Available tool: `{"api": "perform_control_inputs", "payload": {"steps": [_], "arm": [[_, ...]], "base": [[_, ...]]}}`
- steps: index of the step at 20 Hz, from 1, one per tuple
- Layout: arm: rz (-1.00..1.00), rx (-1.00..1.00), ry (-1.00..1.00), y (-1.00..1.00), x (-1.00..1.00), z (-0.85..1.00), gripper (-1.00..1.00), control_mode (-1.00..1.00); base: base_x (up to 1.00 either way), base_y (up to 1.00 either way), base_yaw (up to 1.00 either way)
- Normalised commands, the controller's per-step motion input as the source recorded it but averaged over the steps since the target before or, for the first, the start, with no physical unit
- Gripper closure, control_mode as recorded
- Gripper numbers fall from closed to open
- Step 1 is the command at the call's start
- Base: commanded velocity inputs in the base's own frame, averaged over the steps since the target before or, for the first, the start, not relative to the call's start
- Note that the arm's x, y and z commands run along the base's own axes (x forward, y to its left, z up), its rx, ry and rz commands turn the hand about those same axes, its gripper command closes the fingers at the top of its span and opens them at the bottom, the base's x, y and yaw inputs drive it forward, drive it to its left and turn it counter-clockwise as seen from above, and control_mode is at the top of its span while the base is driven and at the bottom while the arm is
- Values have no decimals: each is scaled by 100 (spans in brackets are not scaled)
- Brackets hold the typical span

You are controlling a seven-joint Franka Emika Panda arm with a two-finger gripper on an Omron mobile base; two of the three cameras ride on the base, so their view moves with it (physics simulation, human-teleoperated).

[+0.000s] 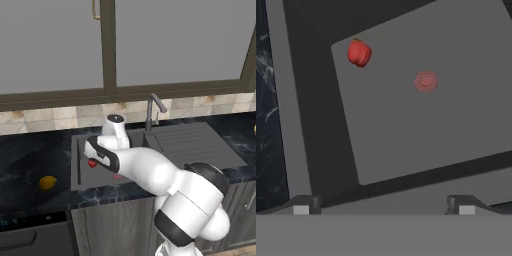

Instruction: Remove the bell pepper and lemon from the sink. Then move the bowl and cup from the counter to the sink for washing.

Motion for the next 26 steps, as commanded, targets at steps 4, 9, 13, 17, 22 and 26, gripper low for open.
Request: {"api": "perform_control_inputs", "payload": {"steps": [4,9,13,17,22,26], "arm": [[0,0,0,-27,30,0,-100,-100],[0,0,-1,-23,31,0,-100,-100],[0,0,0,-9,34,-3,-100,-100],[0,0,0,1,23,-11,-100,-100],[0,0,-1,2,18,-8,-100,-100],[-1,0,-1,0,21,-6,-100,-100]], "base": [[0,0,0],[0,0,0],[0,0,0],[0,0,0],[0,0,0],[0,0,0]]}}
